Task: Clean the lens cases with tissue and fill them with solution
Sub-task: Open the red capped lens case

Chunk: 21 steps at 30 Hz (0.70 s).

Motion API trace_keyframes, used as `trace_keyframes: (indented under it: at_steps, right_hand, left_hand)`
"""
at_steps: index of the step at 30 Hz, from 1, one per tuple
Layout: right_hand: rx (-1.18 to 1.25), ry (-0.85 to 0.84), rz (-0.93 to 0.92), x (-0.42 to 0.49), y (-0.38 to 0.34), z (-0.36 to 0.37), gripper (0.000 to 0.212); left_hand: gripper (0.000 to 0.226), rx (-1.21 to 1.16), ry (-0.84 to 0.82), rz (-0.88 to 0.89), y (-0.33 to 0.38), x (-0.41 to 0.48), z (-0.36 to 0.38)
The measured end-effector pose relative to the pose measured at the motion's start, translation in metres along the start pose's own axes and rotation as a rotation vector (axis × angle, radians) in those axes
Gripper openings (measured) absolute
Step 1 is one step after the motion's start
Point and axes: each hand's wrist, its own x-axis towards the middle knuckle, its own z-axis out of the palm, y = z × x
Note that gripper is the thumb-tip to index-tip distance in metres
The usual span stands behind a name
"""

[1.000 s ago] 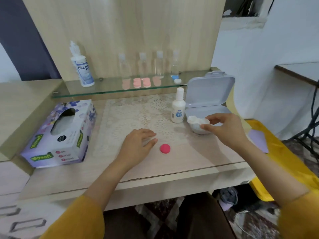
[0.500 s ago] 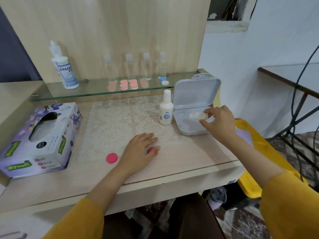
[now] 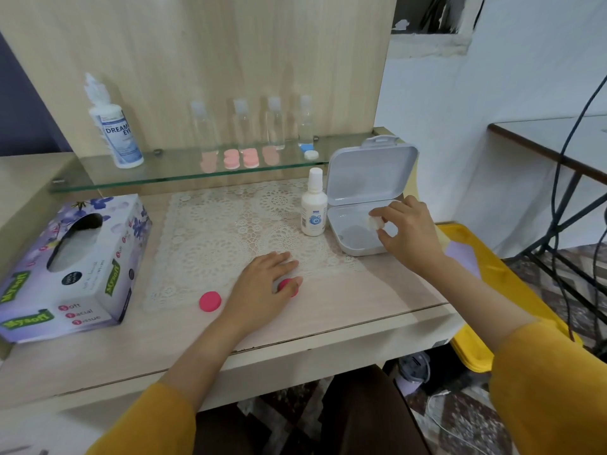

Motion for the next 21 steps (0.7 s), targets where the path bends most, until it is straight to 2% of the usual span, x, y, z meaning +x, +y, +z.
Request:
trace_keyframes:
  at_steps: [1, 4, 14, 18, 21]
  right_hand:
    - [-0.009, 0.007, -0.008, 0.0000, -0.0001, 0.0003, 0.036]
    - [-0.025, 0.032, -0.022, 0.0012, 0.0011, 0.0015, 0.037]
    - [-0.043, 0.062, -0.062, 0.0006, 0.0022, 0.0055, 0.036]
    - [-0.039, 0.057, -0.064, 0.0004, 0.0010, 0.0071, 0.037]
    - [-0.040, 0.056, -0.060, 0.0012, 0.0010, 0.0065, 0.038]
  left_hand:
    - [0.079, -0.005, 0.000, -0.006, -0.0002, 0.0000, -0.0001]
    - [0.065, 0.001, 0.008, -0.005, 0.0005, -0.0002, -0.0002]
    - [0.045, -0.005, 0.014, 0.006, -0.0034, 0.0004, 0.0016]
    - [0.061, -0.021, -0.002, 0.004, -0.0030, -0.0001, 0.0009]
    - [0.062, -0.027, 0.001, -0.001, -0.0027, -0.0002, 0.0012]
